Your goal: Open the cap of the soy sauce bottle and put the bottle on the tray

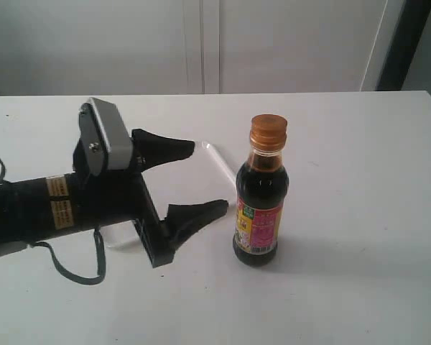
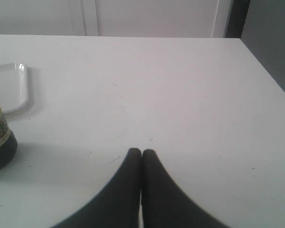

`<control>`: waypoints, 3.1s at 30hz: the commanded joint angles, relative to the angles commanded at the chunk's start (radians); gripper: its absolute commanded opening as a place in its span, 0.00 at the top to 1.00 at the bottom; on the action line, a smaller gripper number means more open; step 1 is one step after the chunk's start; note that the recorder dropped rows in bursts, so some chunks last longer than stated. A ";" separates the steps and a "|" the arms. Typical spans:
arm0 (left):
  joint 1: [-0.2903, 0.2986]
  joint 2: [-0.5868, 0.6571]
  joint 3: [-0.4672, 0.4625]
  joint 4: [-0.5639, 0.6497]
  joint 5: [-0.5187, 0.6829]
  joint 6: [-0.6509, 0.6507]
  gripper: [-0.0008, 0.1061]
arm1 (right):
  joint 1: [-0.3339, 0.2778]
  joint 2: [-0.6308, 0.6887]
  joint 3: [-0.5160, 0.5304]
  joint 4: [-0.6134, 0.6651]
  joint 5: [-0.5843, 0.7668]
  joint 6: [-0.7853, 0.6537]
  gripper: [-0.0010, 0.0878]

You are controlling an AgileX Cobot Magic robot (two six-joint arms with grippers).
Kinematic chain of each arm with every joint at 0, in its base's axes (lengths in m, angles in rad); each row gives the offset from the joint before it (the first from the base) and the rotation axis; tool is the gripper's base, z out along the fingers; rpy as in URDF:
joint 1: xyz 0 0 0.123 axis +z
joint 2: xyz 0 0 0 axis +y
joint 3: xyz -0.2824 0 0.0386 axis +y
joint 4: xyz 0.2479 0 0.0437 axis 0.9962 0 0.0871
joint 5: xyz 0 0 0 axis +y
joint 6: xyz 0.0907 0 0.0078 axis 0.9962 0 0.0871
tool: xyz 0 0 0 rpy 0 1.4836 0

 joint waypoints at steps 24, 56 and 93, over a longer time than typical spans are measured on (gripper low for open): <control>-0.098 0.323 -0.273 -0.077 0.027 -0.032 0.12 | 0.000 0.000 0.000 0.000 0.000 0.000 0.99; -0.098 0.356 -0.277 -0.073 0.035 -0.098 0.99 | 0.000 0.000 0.000 0.000 0.000 0.000 0.99; -0.098 0.356 -0.277 -0.080 0.039 -0.098 0.99 | 0.000 0.000 0.000 0.000 0.000 0.000 0.99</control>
